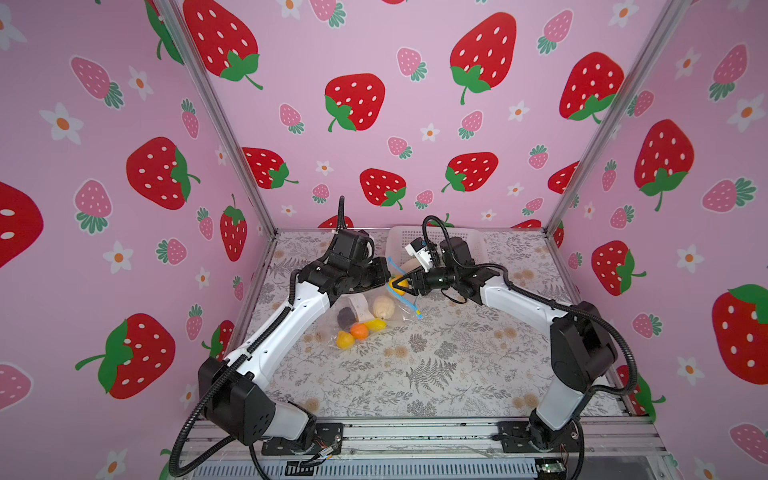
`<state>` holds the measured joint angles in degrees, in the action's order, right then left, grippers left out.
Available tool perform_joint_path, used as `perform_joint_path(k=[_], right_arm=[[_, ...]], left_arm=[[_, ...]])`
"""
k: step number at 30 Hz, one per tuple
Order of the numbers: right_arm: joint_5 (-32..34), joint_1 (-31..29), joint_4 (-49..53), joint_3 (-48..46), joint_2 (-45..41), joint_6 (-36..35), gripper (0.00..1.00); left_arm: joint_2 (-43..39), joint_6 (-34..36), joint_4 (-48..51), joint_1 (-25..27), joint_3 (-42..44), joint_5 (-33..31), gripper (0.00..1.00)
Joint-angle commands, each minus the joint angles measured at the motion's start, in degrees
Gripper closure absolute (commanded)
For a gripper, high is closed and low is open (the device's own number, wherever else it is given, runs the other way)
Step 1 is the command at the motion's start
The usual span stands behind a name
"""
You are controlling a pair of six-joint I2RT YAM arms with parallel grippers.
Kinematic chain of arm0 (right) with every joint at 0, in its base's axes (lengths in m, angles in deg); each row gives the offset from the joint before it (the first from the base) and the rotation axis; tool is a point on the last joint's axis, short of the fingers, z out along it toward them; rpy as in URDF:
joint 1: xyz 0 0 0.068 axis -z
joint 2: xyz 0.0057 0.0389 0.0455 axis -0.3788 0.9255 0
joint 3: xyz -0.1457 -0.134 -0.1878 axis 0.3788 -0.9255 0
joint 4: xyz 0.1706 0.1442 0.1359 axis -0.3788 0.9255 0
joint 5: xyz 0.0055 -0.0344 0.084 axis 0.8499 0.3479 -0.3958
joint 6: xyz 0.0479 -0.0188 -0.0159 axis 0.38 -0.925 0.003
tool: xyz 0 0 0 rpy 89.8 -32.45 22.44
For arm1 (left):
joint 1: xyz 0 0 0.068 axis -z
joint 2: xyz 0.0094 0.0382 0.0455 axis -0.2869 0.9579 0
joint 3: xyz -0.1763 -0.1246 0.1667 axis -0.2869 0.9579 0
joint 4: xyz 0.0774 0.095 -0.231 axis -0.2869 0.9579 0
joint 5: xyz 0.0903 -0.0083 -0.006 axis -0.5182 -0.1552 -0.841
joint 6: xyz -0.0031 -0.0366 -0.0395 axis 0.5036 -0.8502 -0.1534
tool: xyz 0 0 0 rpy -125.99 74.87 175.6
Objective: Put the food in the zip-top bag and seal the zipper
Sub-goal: 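Lower the yellow pepper into the bag held by the left gripper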
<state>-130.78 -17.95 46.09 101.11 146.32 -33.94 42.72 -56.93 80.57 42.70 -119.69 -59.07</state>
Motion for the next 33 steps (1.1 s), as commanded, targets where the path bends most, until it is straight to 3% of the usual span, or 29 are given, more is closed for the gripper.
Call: perform_joint_path(k=[1, 10, 33], right_arm=[[0.65, -1.13, -1.5, -0.22, 1.31, 0.72, 0.5], [2.99, -2.44, 2.2, 2.47, 3.65, -1.34, 0.39], [4.76, -2.68, 4.04, 3.44, 3.25, -2.18, 0.31]], left_arm=[[-1.48, -0.74, -0.56, -0.2, -2.6, -0.13, 1.0], [-1.75, -0.54, -0.56, -0.29, -2.49, -0.4, 1.0], [-2.04, -0.53, -0.57, -0.44, -1.57, -0.57, 1.0]])
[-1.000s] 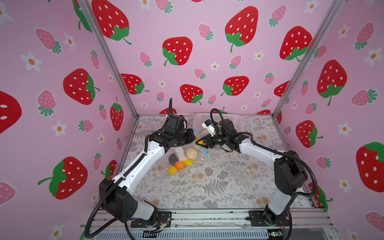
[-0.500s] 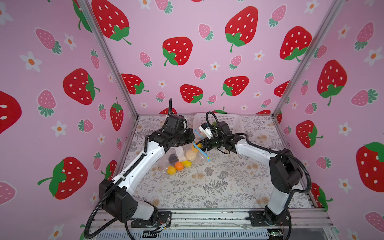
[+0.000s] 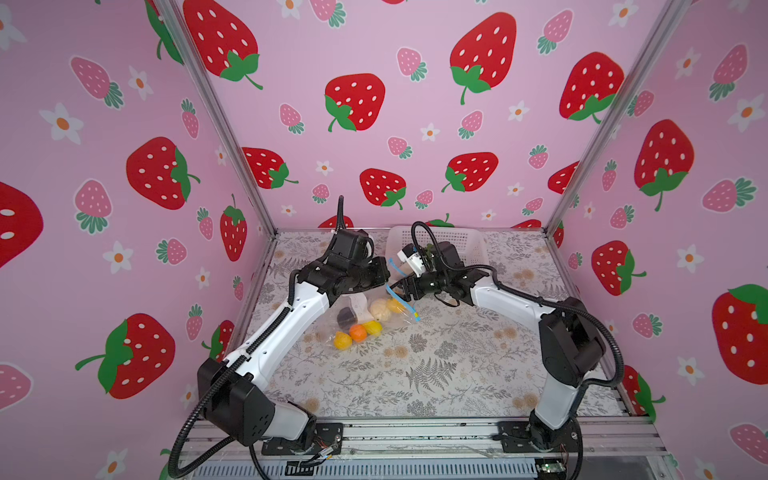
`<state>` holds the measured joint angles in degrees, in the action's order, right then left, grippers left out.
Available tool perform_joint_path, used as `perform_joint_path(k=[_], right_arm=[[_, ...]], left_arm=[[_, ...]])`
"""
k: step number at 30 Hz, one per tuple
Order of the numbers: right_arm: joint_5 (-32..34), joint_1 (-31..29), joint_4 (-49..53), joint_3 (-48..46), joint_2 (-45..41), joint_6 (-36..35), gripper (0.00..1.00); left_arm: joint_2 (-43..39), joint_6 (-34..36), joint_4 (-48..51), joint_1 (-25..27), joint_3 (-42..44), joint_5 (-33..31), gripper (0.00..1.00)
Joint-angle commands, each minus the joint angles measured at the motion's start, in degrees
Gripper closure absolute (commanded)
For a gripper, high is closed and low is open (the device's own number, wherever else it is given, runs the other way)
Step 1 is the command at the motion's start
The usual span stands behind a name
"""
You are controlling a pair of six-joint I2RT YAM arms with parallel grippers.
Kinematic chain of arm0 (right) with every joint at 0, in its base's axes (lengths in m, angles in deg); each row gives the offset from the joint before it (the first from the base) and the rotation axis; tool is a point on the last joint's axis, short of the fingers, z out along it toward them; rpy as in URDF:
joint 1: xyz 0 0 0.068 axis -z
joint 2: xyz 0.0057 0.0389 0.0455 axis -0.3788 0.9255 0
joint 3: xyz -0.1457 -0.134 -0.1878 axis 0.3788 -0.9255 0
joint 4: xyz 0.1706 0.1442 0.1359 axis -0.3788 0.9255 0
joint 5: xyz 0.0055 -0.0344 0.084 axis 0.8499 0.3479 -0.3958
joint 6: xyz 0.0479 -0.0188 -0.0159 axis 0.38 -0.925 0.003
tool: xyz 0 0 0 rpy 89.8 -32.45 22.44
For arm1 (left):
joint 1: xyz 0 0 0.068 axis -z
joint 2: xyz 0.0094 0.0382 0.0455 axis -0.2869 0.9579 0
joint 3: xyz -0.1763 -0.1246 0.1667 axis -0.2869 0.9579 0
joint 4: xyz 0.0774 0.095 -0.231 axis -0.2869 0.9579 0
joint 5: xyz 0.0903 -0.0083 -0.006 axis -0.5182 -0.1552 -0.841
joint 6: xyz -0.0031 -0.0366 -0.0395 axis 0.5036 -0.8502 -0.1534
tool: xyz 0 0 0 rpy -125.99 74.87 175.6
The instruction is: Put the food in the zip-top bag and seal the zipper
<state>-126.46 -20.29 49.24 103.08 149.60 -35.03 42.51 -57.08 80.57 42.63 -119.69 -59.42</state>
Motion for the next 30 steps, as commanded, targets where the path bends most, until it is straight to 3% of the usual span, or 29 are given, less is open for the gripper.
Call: perform_joint_path(k=[1, 13, 20, 25, 30], right_arm=[[0.64, -0.3, 1.03, 1.55, -0.3, -1.24, 0.31], [3.52, 0.17, 4.87, 3.82, -6.2, -2.19, 0.31], [11.44, 0.79, 10.64, 3.95, -8.45, -3.04, 0.32], [17.51, 2.03, 13.19, 0.94, -9.86, 2.94, 0.34], [15.76, 3.42, 14.07, -1.69, -8.6, 5.95, 0.37]], left_arm=[[-1.78, -0.39, -0.59, -0.32, -1.63, -0.21, 1.0], [-2.31, -0.48, -1.2, -0.95, -0.27, -0.31, 1.0], [-3.17, -0.39, -1.24, -1.31, 0.21, -0.46, 1.0], [-4.31, -0.17, -0.92, -1.93, 0.54, -0.84, 1.0], [-4.77, -0.32, -1.48, -2.05, 1.3, -0.72, 1.0]])
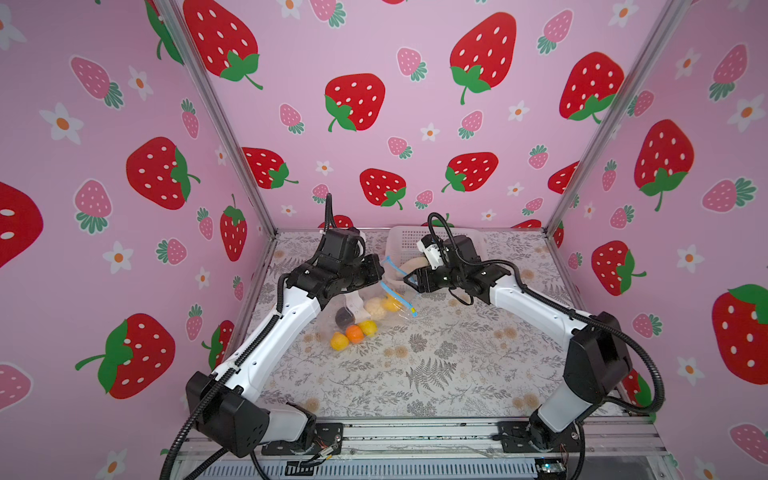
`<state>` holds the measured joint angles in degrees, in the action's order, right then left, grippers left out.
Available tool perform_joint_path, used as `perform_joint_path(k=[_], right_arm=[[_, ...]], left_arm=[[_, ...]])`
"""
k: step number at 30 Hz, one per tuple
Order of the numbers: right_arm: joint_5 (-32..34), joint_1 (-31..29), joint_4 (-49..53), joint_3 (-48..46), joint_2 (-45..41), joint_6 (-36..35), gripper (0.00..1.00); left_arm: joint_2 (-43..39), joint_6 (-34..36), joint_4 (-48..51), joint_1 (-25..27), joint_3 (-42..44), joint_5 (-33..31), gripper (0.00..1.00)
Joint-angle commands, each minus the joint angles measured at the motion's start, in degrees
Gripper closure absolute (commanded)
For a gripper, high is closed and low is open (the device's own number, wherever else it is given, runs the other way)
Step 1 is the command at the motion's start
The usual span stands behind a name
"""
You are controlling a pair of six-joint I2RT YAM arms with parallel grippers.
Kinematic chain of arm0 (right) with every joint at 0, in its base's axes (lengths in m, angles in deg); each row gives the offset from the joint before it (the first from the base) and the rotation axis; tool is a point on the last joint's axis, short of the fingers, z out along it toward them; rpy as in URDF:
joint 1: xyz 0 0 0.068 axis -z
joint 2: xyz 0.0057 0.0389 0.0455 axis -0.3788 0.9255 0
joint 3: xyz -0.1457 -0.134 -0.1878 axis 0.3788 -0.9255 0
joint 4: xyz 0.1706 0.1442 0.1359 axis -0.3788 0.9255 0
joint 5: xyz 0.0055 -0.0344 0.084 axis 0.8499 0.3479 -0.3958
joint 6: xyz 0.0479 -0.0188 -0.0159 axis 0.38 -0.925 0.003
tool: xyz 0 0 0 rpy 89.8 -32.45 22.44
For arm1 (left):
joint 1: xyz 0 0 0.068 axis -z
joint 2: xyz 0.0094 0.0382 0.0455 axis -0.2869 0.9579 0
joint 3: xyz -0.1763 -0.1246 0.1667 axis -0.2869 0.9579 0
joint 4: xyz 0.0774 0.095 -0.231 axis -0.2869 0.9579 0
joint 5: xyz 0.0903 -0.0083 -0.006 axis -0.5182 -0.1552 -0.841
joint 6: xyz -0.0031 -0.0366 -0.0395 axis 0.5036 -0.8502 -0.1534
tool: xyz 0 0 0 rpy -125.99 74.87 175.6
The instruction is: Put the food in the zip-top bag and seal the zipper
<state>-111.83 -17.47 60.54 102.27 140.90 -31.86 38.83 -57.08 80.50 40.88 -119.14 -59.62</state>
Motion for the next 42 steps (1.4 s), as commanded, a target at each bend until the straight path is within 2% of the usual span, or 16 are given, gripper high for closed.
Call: perform_joint_path(k=[1, 9, 15, 21, 30, 42], right_arm=[[0.69, 0.68, 2.96, -0.84, 0.73, 2.98, 0.37], [-4.82, 0.92, 0.51, -0.27, 3.93, 4.61, 0.48], [-8.47, 0.88, -1.26, 0.76, 5.88, 5.31, 0.7], [-11.41, 0.6, -2.76, 1.71, 5.59, 5.76, 0.87], [-11.86, -1.0, -1.05, 5.53, 5.16, 5.46, 0.96], [-10.22, -3.83, 2.27, 12.74, 6.81, 4.84, 0.97]], left_arm=[[-1.12, -0.39, -1.59, -0.31, 0.91, -0.38, 1.0], [-1.6, -0.3, -1.29, -0.39, 1.03, -0.47, 1.0], [-1.92, -0.17, -0.92, -0.65, 0.72, -0.38, 1.0], [-2.56, -0.14, -0.49, -0.97, 0.55, -0.55, 1.0], [-4.53, 0.31, 0.85, -1.58, 0.37, -1.65, 1.0], [-9.44, 1.8, 3.58, -3.77, -0.68, -3.52, 1.0]])
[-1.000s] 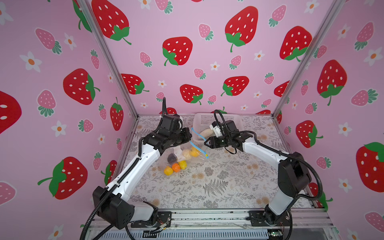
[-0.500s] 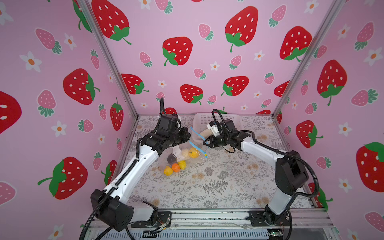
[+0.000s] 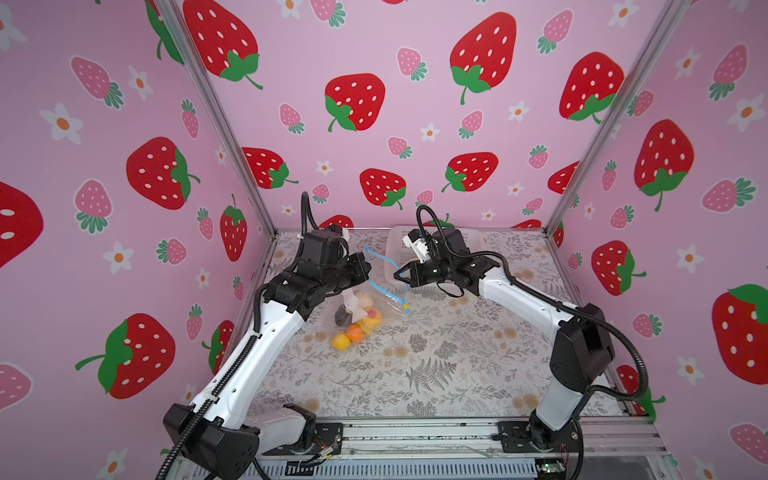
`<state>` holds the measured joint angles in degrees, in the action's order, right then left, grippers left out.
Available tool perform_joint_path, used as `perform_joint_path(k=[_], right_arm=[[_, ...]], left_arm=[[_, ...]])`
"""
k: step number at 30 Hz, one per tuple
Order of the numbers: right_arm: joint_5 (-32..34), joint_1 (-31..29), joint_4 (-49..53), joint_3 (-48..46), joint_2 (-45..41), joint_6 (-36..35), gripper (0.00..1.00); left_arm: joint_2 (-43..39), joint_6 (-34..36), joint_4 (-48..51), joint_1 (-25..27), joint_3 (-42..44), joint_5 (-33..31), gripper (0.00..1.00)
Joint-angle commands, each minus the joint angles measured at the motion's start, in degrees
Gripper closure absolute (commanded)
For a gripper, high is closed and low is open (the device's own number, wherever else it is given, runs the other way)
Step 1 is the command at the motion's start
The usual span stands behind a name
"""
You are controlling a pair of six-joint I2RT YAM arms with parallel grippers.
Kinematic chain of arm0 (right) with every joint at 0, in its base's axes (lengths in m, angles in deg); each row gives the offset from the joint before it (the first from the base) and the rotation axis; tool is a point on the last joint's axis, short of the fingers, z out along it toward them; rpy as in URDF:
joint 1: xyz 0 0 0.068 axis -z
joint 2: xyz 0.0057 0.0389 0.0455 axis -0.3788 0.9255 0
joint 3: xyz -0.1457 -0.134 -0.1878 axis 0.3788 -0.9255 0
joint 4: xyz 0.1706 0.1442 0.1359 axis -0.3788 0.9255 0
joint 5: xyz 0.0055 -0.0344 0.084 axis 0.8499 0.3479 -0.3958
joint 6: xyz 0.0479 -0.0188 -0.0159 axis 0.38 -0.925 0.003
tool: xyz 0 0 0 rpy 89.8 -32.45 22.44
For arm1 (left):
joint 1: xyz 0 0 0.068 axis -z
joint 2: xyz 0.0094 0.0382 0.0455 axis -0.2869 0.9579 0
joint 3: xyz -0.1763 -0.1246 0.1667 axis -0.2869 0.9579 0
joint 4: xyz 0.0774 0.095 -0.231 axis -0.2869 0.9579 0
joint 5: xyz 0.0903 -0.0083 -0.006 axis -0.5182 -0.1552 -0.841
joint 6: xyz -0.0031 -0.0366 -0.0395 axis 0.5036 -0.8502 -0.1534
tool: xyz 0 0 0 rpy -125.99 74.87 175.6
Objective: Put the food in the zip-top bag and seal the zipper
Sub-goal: 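Release the bag edge and move the right gripper back over the basket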
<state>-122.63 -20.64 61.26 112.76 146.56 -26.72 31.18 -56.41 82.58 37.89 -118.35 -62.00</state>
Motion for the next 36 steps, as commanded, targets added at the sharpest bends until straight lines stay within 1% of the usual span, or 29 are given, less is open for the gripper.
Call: perform_joint_path(k=[1, 6, 9, 12, 16, 18, 23, 29, 32, 33, 34, 36], right_arm=[[0.64, -0.87, 1.71, 2.7, 1.34, -0.34, 0.97], [0.88, -1.65, 2.54, 4.71, 2.2, -0.53, 0.96], [1.02, -1.75, 2.58, 4.97, 2.55, -0.57, 0.93], [2.06, -1.65, 3.4, 5.19, 2.4, -1.37, 0.86], [4.08, -0.51, 4.5, 5.66, 1.67, -2.27, 0.66], [5.22, 0.42, 4.69, 5.82, 1.22, -2.66, 0.58], [7.4, 3.25, 5.0, 6.72, 0.97, -3.37, 0.51], [9.81, 6.37, 1.87, 6.29, 1.79, -2.82, 0.49], [13.95, 7.32, 0.37, 6.2, 3.47, -3.37, 0.49], [16.23, 7.72, -0.23, 6.21, 4.22, -3.41, 0.49], [18.43, 7.98, -0.66, 6.2, 4.96, -3.27, 0.45], [23.55, 8.51, -1.73, 6.71, 7.01, -1.25, 0.43]], left_arm=[[-2.23, 1.21, 1.6, -0.85, -1.43, -1.2, 1.0], [-3.97, 1.49, 1.86, -1.41, -1.15, -1.22, 1.0], [-4.08, 1.38, 1.15, -1.51, 0.26, -0.71, 1.0], [-3.51, 0.9, -0.16, -1.66, 2.13, 0.95, 1.0], [-2.89, 0.97, -1.77, -1.7, 3.59, 2.67, 1.0], [-2.76, 1.29, -2.26, -1.71, 4.0, 3.21, 1.0], [-2.58, 1.66, -2.94, -1.89, 4.51, 3.32, 1.0], [-2.32, 1.82, -3.01, -2.46, 4.69, 3.31, 1.0], [-2.23, 1.8, -3.34, -2.57, 4.94, 3.48, 1.0], [-2.06, 1.84, -3.48, -2.53, 5.0, 3.5, 1.0], [-1.99, 1.81, -3.6, -2.57, 5.05, 3.59, 1.0], [-1.8, 1.84, -3.71, -2.62, 5.05, 3.76, 1.0]])
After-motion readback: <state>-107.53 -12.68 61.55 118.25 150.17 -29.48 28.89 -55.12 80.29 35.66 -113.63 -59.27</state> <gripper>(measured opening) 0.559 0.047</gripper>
